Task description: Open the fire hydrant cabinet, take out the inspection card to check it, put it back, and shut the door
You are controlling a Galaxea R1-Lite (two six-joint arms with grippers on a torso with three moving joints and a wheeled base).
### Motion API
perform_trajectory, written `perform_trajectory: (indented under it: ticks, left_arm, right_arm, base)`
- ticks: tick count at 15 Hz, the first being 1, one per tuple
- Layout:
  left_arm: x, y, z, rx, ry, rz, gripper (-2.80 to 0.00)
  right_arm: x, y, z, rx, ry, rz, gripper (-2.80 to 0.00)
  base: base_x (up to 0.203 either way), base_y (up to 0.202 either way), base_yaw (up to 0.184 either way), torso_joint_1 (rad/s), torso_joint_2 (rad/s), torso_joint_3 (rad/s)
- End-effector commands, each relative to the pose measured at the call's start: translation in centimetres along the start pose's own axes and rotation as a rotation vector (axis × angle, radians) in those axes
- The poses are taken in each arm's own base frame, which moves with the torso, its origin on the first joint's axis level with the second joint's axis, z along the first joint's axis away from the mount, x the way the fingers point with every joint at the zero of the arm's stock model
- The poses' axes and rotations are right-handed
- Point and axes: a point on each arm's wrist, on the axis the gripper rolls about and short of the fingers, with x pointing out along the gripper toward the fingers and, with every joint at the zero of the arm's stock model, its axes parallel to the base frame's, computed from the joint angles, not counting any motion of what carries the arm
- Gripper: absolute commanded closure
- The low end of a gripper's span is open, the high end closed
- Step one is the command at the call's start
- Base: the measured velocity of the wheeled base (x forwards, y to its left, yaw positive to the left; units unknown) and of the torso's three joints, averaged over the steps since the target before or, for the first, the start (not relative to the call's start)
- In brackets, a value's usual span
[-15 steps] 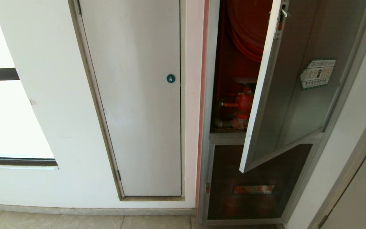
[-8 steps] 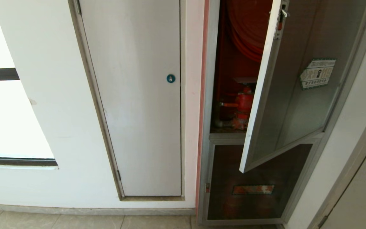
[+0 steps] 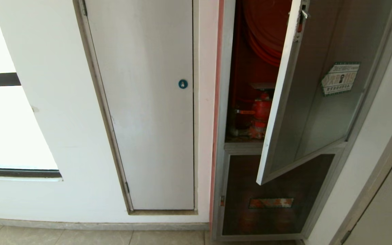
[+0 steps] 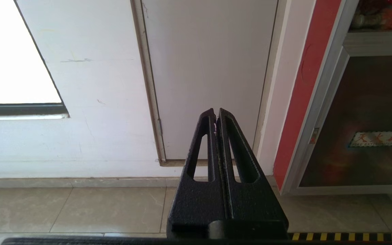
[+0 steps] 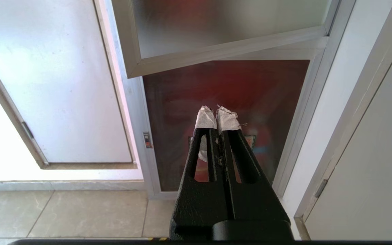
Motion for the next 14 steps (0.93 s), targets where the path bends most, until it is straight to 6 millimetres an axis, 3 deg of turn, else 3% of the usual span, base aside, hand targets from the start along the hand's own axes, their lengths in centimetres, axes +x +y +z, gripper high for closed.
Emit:
perform_trajectory:
  ticks: [1, 9, 14]
  left_arm:
    - [0.0, 0.0, 0.0, 0.0, 0.001, 0.0, 0.0]
    - [0.0, 0.0, 0.0, 0.0, 0.001, 0.0, 0.0]
    - [0.0, 0.0, 0.0, 0.0, 0.001, 0.0, 0.0]
  right_arm:
    - [0.0, 0.0, 0.0, 0.0, 0.001, 0.0, 0.0]
    - [0.0, 0.0, 0.1, 0.02, -0.004, -0.012, 0.0]
    - [-0.6, 0.0, 3.5, 0.022, -0.029, -0.033, 0.0]
  base:
    - [0.0, 0.0, 0.0, 0.0, 0.0, 0.0]
    - [0.0, 0.0, 0.0, 0.0, 0.0, 0.0]
    - [0.0, 0.0, 0.0, 0.0, 0.0, 0.0]
